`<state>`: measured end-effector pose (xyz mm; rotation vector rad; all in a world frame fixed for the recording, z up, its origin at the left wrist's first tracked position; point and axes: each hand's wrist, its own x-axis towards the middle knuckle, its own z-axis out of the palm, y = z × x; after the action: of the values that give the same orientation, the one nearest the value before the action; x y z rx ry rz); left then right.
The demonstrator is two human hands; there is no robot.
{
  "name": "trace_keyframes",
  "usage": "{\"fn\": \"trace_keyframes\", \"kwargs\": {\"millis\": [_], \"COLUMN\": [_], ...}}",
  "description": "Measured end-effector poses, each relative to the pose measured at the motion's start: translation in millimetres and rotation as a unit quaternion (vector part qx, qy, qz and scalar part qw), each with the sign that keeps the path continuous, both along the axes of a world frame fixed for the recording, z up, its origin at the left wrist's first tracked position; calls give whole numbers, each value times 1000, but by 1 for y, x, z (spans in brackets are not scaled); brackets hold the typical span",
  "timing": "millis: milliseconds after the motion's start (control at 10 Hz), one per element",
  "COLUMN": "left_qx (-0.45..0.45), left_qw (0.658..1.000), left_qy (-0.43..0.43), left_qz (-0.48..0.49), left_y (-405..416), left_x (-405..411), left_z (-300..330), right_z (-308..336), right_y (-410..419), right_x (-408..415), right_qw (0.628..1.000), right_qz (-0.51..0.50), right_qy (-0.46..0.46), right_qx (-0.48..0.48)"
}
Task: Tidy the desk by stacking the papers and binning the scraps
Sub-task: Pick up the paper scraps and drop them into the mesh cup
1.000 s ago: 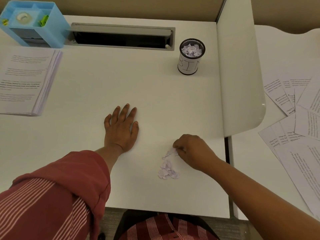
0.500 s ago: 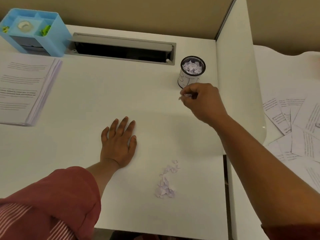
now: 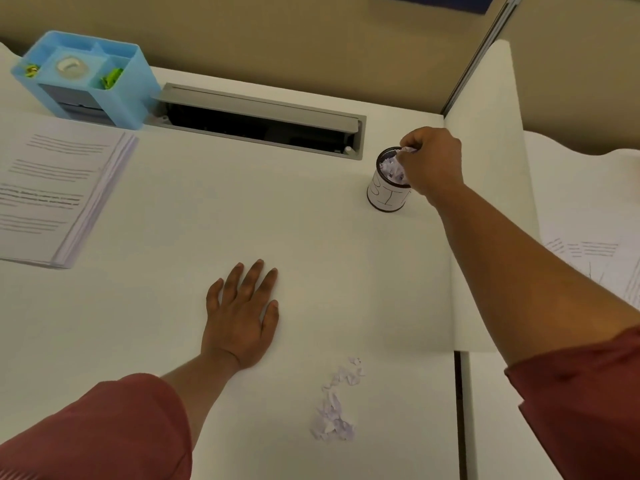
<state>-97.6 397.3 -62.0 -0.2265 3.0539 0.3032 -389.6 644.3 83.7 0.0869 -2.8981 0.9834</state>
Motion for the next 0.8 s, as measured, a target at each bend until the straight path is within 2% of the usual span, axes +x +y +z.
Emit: {"fn": "trace_keyframes", "kwargs": {"millis": [100, 300, 400, 600, 800], "left_qx": [1, 0, -1, 2, -4], "left_qw": [1000, 1000, 1000, 1000, 1000], "left_qy": [-2, -5, -5, -5, -4], "left_qz": [2, 1, 1, 1, 1], "left_y": [0, 0, 0, 1, 0], "left_x": [0, -1, -1, -1, -1], "left_z": [0, 1, 1, 2, 3], "right_z": [2, 9, 6, 0, -2], "right_y": [0, -1, 1, 7, 6], "right_x": [-6, -5, 0, 16, 60], "right_qw": [1000, 994, 995, 998, 997], "right_qz": [-1, 35, 32, -10, -12], "right_qy": [-3, -65, -58, 25, 72], "right_qx": [5, 75, 73, 60, -16]}}
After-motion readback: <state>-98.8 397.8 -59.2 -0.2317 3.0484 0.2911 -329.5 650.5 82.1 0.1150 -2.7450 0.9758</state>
